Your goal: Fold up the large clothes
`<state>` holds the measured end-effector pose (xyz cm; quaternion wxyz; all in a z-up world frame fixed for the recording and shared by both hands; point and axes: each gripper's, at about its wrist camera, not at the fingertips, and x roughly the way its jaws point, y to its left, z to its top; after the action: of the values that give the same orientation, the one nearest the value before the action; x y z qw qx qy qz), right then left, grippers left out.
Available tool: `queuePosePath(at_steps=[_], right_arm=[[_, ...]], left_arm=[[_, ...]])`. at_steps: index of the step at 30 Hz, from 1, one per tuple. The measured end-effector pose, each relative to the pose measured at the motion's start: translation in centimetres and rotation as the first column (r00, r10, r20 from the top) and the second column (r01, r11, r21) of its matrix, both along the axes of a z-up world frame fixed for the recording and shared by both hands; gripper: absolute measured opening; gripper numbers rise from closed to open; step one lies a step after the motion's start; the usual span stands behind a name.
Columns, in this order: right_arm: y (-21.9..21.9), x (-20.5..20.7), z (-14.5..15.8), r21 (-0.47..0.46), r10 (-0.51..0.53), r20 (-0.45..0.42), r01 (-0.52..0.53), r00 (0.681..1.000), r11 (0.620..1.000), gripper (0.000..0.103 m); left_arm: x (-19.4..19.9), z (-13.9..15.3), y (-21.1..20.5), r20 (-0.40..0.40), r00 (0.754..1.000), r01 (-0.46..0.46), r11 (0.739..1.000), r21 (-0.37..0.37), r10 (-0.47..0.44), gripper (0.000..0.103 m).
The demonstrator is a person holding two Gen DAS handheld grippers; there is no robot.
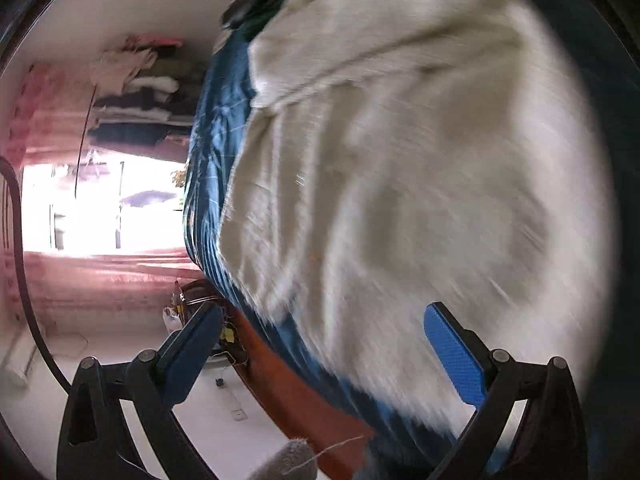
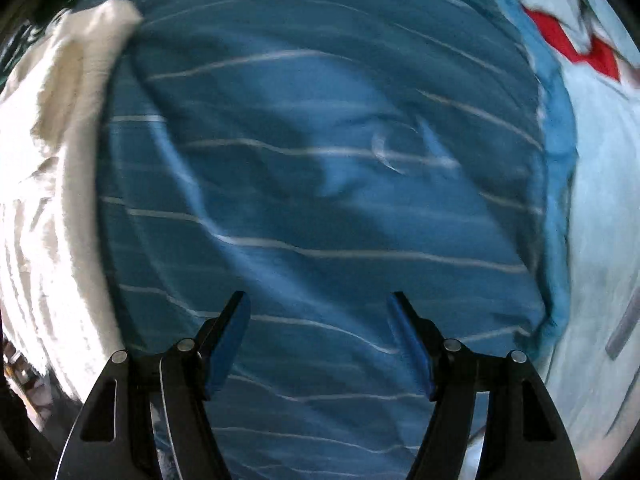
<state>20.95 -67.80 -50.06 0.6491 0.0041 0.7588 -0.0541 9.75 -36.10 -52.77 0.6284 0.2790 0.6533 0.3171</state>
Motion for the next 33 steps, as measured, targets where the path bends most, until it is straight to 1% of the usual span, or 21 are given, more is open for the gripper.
queuePosePath(at_steps=[1, 2, 4, 7, 10, 11, 13, 15, 17, 19, 20, 21, 22, 23, 24, 25, 26, 27, 29, 30, 33], right_arm=[[-0.6, -0.2, -0.1, -0.005, -0.009, -0.004, 0.009, 1.000, 1.000, 0.072], [-0.9, -0.2, -0.1, -0.011, -0.018, -0.008, 0.018, 1.000, 1.000, 0.072], [-2.7, -1.0, 0.5, -0.020, -0.042, -0.010, 0.042, 0.999, 0.999, 0.072], [-3.7, -0.4, 0.3, -0.022, -0.069, -0.016, 0.069, 0.997, 0.997, 0.072], [-4.6, -0.9, 0.4, -0.029, -0.082, -0.020, 0.081, 0.996, 0.996, 0.072], [-4.6, -0.8, 0.4, -0.031, -0.085, -0.022, 0.084, 0.996, 0.996, 0.072], [-5.1, -0.9, 0.3, -0.024, -0.089, -0.032, 0.088, 0.996, 0.996, 0.072], [-3.5, 1.3, -0.4, -0.020, -0.082, -0.037, 0.082, 0.996, 0.996, 0.072], [-2.8, 1.8, -0.5, -0.013, -0.066, -0.035, 0.065, 0.997, 0.998, 0.072], [-1.6, 2.4, -0.5, 0.013, -0.054, -0.033, 0.054, 0.998, 0.998, 0.072], [-1.7, 3.0, -1.3, 0.029, -0.047, -0.034, 0.048, 0.998, 0.998, 0.072], [-1.2, 3.5, -1.5, 0.055, -0.036, -0.034, 0.038, 0.999, 0.998, 0.072], [-1.1, 3.9, -1.4, 0.072, -0.030, -0.032, 0.033, 0.999, 0.997, 0.072], [-0.5, 4.4, -1.4, 0.109, -0.021, -0.024, 0.023, 0.999, 0.994, 0.072], [0.3, 5.2, -1.3, 0.165, -0.012, -0.014, 0.014, 1.000, 0.986, 0.075], [0.8, 5.7, -1.2, 0.223, -0.014, -0.007, 0.016, 1.000, 0.975, 0.078], [1.6, 6.7, -1.0, 0.340, -0.042, 0.004, 0.038, 0.999, 0.940, 0.086], [2.0, 7.4, -0.9, 0.414, -0.066, 0.008, 0.057, 0.998, 0.908, 0.088], [3.3, 9.1, -0.9, 0.527, -0.098, 0.006, 0.081, 0.995, 0.846, 0.088], [4.2, 10.4, -1.0, 0.588, -0.114, 0.004, 0.090, 0.993, 0.804, 0.088], [7.4, 13.9, -1.8, 0.714, -0.161, 0.004, 0.110, 0.987, 0.691, 0.089]], left_arm=[[-0.5, -0.1, -0.9, -0.012, 1.000, 0.000, 1.000, -0.012, 0.000, 0.103], [-1.5, -0.5, -2.3, -0.039, 0.999, -0.016, 0.999, -0.047, 0.014, 0.103], [-2.4, -0.8, -4.1, -0.062, 0.998, -0.020, 0.995, -0.098, 0.014, 0.103], [-2.8, -2.3, -7.9, -0.061, 0.995, 0.067, 0.993, -0.097, -0.073, 0.103], [-1.8, -5.2, -9.1, -0.063, 0.990, 0.123, 0.992, -0.010, -0.124, 0.103], [-1.2, -6.9, -8.8, -0.078, 0.989, 0.133, 0.990, 0.045, -0.129, 0.103], [-0.2, -8.2, -7.4, -0.080, 0.989, 0.131, 0.984, 0.120, -0.122, 0.103], [0.8, -8.6, -5.4, -0.052, 0.996, 0.087, 0.981, 0.172, -0.079, 0.103], [1.5, -7.8, -4.1, -0.002, 0.999, 0.051, 0.979, 0.197, -0.051, 0.103], [2.0, -6.8, -3.0, 0.033, 0.999, 0.033, 0.982, 0.185, -0.039, 0.092], [2.2, -6.3, -2.4, 0.053, 0.998, 0.025, 0.986, 0.163, -0.034, 0.066], [2.5, -5.4, -1.4, 0.084, 0.996, 0.000, 0.994, 0.109, -0.009, 0.033], [2.6, -5.0, -0.6, 0.103, 0.995, -0.018, 0.997, 0.078, 0.010, 0.022], [2.8, -4.2, 0.3, 0.127, 0.991, -0.039, 0.998, 0.051, 0.032, 0.017], [3.1, -3.4, 1.0, 0.150, 0.988, -0.052, 0.998, 0.030, 0.047, 0.017], [3.5, -2.6, 1.7, 0.169, 0.984, -0.061, 0.998, 0.006, 0.059, 0.016], [3.7, -2.1, 1.9, 0.182, 0.981, -0.066, 0.998, -0.010, 0.067, 0.015], [4.0, -1.3, 2.6, 0.200, 0.977, -0.068, 0.997, -0.027, 0.072, 0.015], [4.5, -0.1, 3.9, 0.219, 0.973, -0.066, 0.997, -0.038, 0.072, 0.015], [4.6, 0.3, 4.1, 0.230, 0.970, -0.067, 0.997, -0.043, 0.075, 0.015], [5.0, 1.2, 5.7, 0.250, 0.966, -0.052, 0.998, -0.040, 0.060, 0.015]])
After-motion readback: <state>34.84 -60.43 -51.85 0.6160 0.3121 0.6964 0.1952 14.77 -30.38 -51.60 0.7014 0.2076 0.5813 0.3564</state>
